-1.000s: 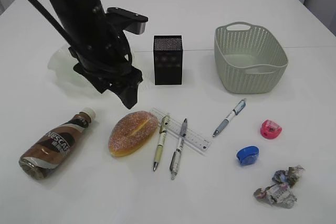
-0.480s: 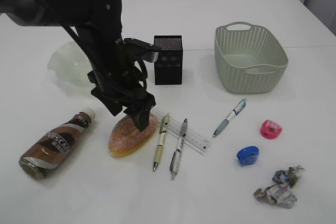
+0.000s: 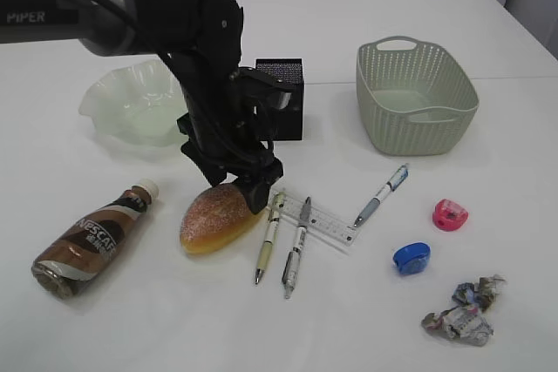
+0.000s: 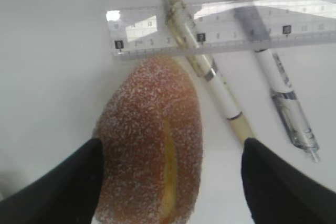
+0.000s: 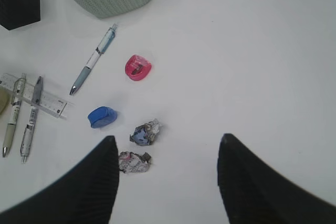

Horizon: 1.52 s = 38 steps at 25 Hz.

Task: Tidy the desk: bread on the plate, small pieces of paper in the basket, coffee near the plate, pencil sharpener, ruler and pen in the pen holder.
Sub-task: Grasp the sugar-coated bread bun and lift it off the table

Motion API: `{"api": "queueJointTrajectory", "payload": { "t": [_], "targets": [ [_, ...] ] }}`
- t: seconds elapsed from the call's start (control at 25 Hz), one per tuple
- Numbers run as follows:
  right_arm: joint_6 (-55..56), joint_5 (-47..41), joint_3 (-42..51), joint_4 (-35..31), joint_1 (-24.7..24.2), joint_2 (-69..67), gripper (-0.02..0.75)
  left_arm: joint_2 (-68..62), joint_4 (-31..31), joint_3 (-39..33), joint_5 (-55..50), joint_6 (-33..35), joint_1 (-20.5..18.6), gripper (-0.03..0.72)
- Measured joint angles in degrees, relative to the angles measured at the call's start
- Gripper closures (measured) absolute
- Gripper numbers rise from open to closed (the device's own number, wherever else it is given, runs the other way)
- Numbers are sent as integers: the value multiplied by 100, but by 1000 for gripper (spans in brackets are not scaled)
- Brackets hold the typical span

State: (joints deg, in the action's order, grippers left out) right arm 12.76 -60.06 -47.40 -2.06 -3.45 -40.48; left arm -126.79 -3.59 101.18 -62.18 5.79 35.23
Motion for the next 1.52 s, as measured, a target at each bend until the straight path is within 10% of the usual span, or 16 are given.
{"api": "queueJointTrajectory", "payload": {
  "t": [0.68, 1.52],
  "targets": [
    [0, 169, 0, 0, 0, 0, 269, -183, 655, 184, -364, -320, 0, 96],
    [5, 263, 0, 0, 0, 0, 269, -399, 76, 207, -597, -405, 0, 96]
  ]
}}
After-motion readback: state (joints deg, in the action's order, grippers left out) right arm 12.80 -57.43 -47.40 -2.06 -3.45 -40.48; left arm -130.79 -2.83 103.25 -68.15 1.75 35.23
